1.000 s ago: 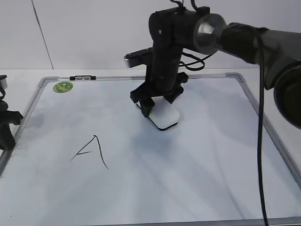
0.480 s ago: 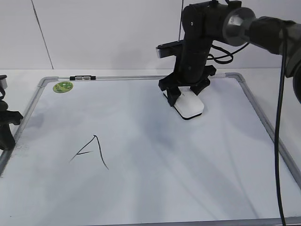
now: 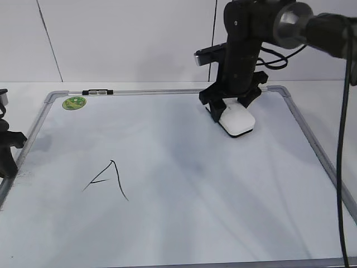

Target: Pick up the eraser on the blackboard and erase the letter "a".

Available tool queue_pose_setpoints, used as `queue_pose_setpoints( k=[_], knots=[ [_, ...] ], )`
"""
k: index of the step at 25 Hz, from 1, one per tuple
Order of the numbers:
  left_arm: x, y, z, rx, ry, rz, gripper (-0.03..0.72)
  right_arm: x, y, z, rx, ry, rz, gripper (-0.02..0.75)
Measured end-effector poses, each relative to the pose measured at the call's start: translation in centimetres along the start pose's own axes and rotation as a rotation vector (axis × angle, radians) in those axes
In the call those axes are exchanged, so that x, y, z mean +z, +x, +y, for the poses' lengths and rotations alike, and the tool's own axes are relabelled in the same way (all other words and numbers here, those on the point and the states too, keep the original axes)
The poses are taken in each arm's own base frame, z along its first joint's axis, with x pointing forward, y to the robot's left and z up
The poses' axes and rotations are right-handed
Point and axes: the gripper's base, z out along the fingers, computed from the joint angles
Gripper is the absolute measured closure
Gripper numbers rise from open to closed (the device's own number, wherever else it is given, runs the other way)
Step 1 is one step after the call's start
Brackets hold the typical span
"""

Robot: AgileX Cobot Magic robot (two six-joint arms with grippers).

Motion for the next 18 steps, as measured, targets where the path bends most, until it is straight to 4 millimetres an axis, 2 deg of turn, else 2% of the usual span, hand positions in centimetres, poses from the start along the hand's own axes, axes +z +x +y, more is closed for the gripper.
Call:
queue_pose_setpoints(
  k=[7,10,11,12,18],
  knots=[
    [0.0,0.0,0.0,0.0,0.0,0.0,0.617,-8.0,0.6,-0.8,0.012,0.023,-0.139,0.196],
    [0.0,0.0,0.0,0.0,0.0,0.0,0.617,-9.2,2.0,-0.8,0.011,0.022,-0.123,0.195],
    [0.0,0.0,0.0,0.0,0.0,0.0,0.617,-9.4,3.2,-0.7,0.01,0.018,-0.091,0.195],
    [0.0,0.0,0.0,0.0,0.0,0.0,0.617,-9.4,3.2,-0.7,0.01,0.018,-0.091,0.195],
    [0.0,0.0,0.0,0.0,0.0,0.002,0.614,-9.7,6.9,-1.3,0.084,0.006,-0.001,0.196]
  ],
)
